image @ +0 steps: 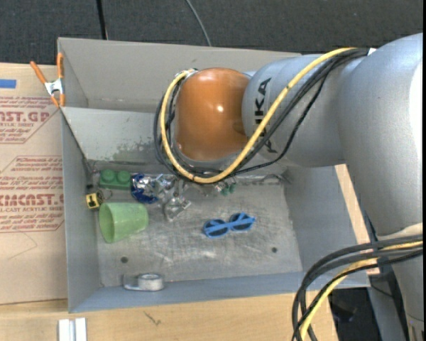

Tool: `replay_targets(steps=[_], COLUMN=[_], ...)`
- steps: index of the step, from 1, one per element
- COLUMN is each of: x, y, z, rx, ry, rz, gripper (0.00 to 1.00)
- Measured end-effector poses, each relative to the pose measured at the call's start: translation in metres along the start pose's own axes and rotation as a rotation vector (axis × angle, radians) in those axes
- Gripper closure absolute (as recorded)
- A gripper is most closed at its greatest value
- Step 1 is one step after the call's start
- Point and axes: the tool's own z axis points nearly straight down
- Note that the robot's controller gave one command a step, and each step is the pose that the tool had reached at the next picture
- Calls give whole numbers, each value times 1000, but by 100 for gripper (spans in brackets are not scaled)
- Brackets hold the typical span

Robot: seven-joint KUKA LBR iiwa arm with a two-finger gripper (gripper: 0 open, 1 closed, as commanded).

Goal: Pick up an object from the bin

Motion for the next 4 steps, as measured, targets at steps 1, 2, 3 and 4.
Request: replay_targets(steps=[1,2,3,4], x=[-2,-25,31,11], y=[-1,46,92,128], z=[-4,48,-26,33], rx=[2,3,8,17], ry=[-7,-7,-11,-13], rz=[1,-367,-596,-764], gripper=[0,0,0,0])
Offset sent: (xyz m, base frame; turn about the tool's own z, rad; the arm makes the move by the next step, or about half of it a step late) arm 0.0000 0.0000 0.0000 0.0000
